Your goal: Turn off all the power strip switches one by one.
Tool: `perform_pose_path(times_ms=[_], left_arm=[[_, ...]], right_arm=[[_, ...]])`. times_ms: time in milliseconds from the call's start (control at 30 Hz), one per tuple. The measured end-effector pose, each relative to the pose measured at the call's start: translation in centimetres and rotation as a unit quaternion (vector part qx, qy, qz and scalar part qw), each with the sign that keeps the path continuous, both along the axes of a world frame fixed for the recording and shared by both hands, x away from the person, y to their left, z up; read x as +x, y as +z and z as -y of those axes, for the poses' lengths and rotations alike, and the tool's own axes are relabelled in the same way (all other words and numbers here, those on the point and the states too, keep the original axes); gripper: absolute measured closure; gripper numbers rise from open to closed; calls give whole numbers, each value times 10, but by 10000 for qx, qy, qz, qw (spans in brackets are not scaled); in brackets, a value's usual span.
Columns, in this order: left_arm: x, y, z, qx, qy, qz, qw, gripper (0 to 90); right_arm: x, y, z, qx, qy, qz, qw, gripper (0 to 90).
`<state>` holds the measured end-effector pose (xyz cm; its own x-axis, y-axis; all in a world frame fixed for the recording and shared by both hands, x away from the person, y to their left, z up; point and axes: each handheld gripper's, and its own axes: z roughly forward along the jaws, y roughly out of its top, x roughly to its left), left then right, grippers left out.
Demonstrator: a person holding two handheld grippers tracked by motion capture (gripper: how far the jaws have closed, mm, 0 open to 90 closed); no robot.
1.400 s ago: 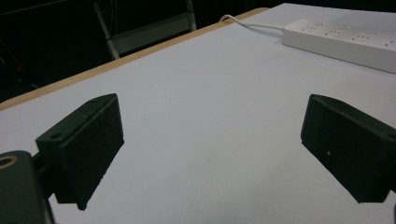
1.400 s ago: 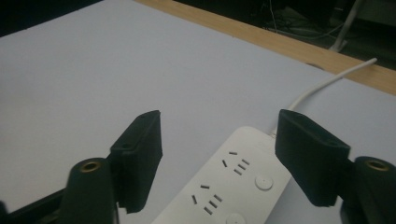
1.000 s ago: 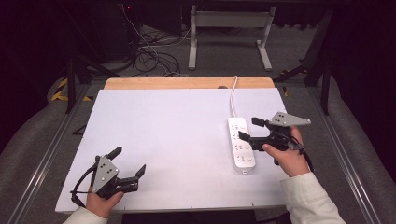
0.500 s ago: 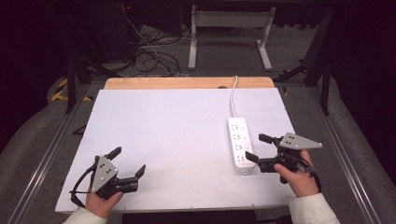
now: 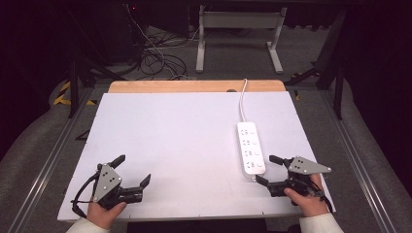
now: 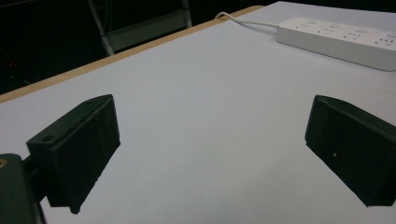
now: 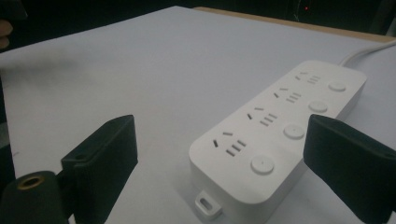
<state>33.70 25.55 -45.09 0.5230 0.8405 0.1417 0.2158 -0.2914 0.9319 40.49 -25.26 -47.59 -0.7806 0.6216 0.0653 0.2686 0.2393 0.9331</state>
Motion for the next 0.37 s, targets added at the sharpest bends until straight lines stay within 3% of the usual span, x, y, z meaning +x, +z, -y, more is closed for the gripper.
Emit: perform_pose_path(times_ms=[167, 300, 367], left_arm=[[-1, -1, -1, 10, -29, 9, 10000, 39], [2, -2, -2, -21, -68, -9, 10000, 40], [1, -3, -1, 9, -79, 25, 10000, 41]], right_arm=[[-3, -11, -4, -331, 23, 156, 9993, 87], [-3, -11, -5, -200, -53, 219, 9995, 87], [-2, -12, -4, -84, -158, 146, 9997, 87]])
